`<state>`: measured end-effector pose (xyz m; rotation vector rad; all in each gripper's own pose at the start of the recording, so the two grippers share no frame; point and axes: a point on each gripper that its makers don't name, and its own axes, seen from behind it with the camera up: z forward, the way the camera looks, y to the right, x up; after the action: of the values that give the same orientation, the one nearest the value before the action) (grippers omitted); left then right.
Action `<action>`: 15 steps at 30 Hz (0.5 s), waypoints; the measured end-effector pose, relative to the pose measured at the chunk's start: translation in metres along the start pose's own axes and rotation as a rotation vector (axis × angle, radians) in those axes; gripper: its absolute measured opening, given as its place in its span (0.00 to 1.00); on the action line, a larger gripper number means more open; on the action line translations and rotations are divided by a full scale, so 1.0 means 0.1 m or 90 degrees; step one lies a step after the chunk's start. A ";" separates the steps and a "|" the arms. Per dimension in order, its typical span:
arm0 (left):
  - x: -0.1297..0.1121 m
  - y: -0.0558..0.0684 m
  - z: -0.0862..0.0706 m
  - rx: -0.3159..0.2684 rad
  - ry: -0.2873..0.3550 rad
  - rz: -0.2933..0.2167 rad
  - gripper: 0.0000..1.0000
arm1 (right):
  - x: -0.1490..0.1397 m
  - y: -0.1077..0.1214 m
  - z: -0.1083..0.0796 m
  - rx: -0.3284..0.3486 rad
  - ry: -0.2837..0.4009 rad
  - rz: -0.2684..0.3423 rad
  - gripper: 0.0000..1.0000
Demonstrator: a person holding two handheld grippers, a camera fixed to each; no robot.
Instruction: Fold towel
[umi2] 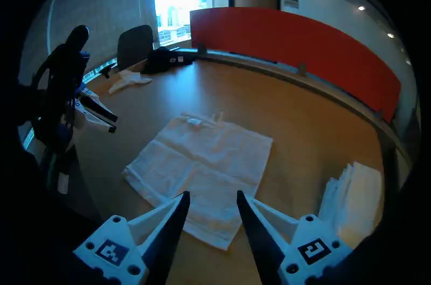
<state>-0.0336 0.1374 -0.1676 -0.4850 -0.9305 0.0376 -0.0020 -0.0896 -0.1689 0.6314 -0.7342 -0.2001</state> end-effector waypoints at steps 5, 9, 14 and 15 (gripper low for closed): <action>-0.03 0.04 0.00 -0.006 -0.004 0.007 0.68 | -0.03 0.00 0.01 0.000 -0.002 -0.002 0.67; -0.08 0.07 0.02 -0.010 -0.009 0.014 0.68 | -0.09 0.01 0.02 -0.003 -0.006 -0.002 0.67; -0.16 0.11 0.06 -0.011 -0.016 0.024 0.68 | -0.23 0.03 0.04 -0.007 -0.018 -0.003 0.67; -0.17 0.12 0.07 -0.012 -0.017 0.025 0.68 | -0.26 0.03 0.05 -0.008 -0.022 -0.003 0.67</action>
<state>-0.0476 0.1472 -0.1823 -0.5213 -0.9475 0.0714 -0.0248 -0.0793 -0.1789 0.6192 -0.7638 -0.2201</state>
